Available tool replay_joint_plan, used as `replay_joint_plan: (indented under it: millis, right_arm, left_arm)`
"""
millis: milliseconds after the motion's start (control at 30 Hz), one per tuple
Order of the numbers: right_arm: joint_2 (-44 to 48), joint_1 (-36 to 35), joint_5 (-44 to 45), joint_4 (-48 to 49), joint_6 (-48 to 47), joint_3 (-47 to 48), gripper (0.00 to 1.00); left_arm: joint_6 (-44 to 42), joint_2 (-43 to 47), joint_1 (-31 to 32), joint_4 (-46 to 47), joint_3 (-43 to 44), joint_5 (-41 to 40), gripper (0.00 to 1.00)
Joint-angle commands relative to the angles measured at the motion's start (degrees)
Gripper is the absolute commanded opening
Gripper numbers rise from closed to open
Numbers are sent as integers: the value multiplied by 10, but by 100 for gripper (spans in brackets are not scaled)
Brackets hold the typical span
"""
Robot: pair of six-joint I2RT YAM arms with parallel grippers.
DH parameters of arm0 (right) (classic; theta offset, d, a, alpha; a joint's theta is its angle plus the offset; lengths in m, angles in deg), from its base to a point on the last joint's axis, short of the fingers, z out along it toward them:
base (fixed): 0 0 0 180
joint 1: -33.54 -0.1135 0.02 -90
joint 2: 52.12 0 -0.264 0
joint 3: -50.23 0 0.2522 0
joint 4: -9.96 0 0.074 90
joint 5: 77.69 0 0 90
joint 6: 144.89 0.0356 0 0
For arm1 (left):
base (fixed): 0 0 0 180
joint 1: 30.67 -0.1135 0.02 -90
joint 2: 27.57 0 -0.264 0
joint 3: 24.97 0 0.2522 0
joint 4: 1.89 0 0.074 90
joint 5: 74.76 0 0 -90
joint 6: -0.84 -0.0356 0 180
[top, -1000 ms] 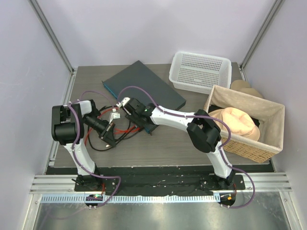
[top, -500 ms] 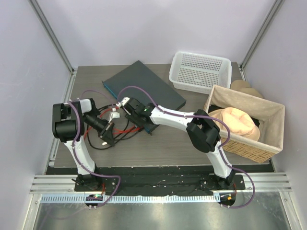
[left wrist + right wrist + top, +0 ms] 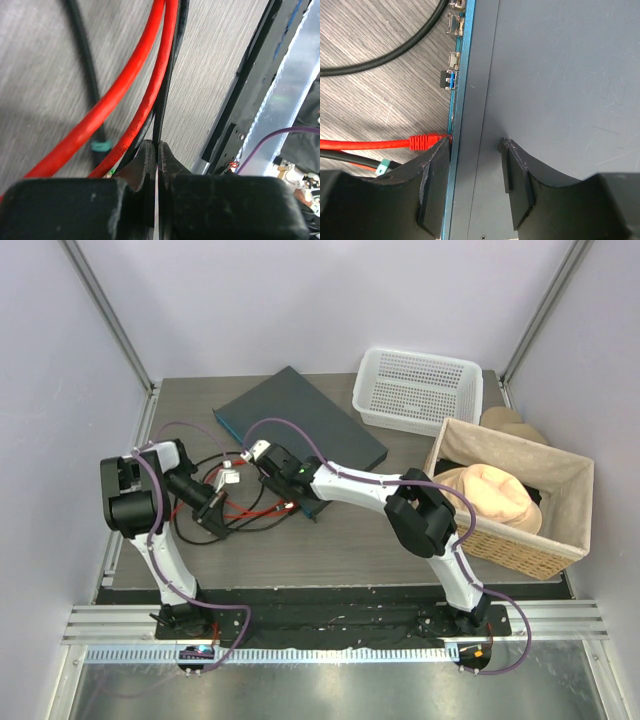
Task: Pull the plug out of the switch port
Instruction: Pull the connector from the switch port, then place the connector at the center of the board.
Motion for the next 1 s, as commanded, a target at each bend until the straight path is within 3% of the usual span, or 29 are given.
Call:
replay_joint_plan:
  millis: [0, 200, 233, 300, 400, 700, 833, 967]
  right_arm:
    - [-37, 9, -13, 6, 3, -18, 50]
    - [-11, 18, -11, 13, 7, 26, 52]
    - [-1, 23, -20, 13, 25, 33, 62]
    - [32, 45, -26, 18, 49, 44, 72]
    - [59, 80, -64, 18, 76, 60, 78]
    - [129, 151, -86, 37, 41, 44, 80]
    - [165, 152, -93, 60, 17, 13, 80]
    - [171, 152, -109, 64, 16, 15, 80]
  left_arm:
    - [-30, 22, -3, -182, -23, -25, 0]
    - [-62, 108, -3, -179, -73, -17, 0]
    - [-64, 138, -4, -176, -73, 0, 0]
    - [-68, 176, -3, -172, -71, 20, 0]
    - [-67, 227, 0, -184, -57, 63, 0]
    - [47, 365, 4, -160, 42, 76, 0]
    - [77, 376, 3, -174, 94, 22, 0]
    - [76, 410, 2, -184, 86, -70, 0]
